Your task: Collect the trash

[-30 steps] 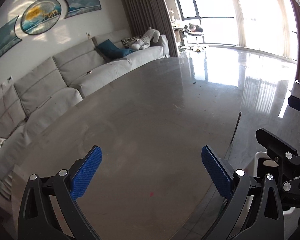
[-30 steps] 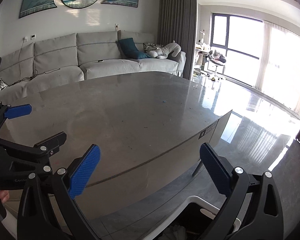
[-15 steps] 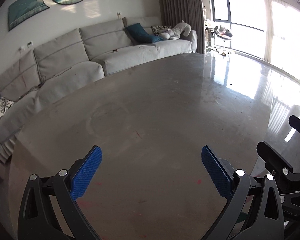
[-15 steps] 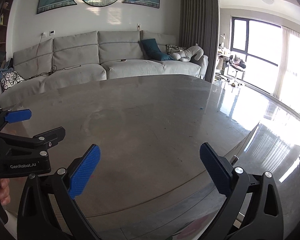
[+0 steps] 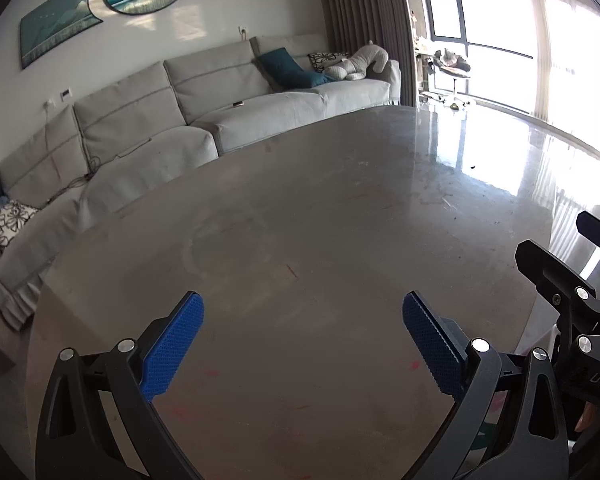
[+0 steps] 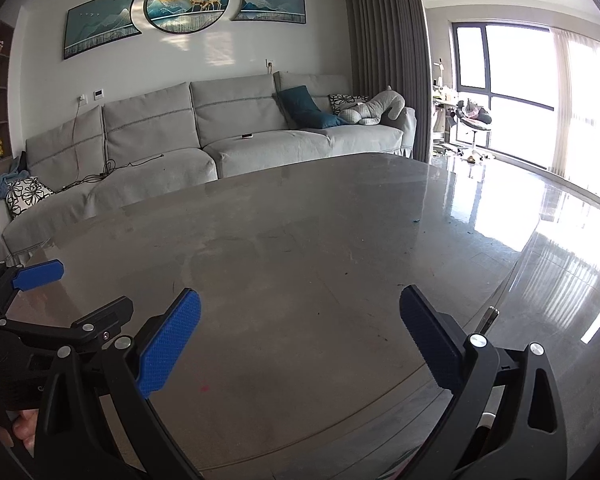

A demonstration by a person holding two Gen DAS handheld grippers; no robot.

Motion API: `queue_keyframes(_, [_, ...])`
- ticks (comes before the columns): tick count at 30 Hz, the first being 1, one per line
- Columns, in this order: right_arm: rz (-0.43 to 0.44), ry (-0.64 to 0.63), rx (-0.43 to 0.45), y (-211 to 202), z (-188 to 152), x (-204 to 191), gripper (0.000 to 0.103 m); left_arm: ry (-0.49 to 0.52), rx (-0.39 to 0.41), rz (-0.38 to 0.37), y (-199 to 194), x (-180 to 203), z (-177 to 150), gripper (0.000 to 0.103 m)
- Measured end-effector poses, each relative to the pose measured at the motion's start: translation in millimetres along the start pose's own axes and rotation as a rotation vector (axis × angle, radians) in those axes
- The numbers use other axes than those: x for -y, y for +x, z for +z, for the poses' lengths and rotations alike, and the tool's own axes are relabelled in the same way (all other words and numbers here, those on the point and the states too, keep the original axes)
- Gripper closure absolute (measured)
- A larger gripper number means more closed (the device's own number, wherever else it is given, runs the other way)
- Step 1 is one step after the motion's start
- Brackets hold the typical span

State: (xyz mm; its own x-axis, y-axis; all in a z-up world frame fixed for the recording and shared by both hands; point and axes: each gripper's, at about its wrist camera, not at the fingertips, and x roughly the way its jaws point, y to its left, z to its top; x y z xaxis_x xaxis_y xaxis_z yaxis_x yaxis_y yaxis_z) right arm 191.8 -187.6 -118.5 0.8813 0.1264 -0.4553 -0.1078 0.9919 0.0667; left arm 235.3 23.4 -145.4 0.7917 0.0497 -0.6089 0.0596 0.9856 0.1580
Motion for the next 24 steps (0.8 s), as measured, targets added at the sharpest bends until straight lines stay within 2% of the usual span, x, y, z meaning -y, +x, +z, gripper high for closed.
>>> queue_keyframes(12, [-0.027,-0.042,-0.005,5,-5,-15,0.004,-0.006,0.0,-0.007,3,1,-4,0.005])
queue_keyframes(24, [-0.021,-0.019,0.001,5,-6,-10,0.004,0.022,0.002,0.019,4,7,-6,0.005])
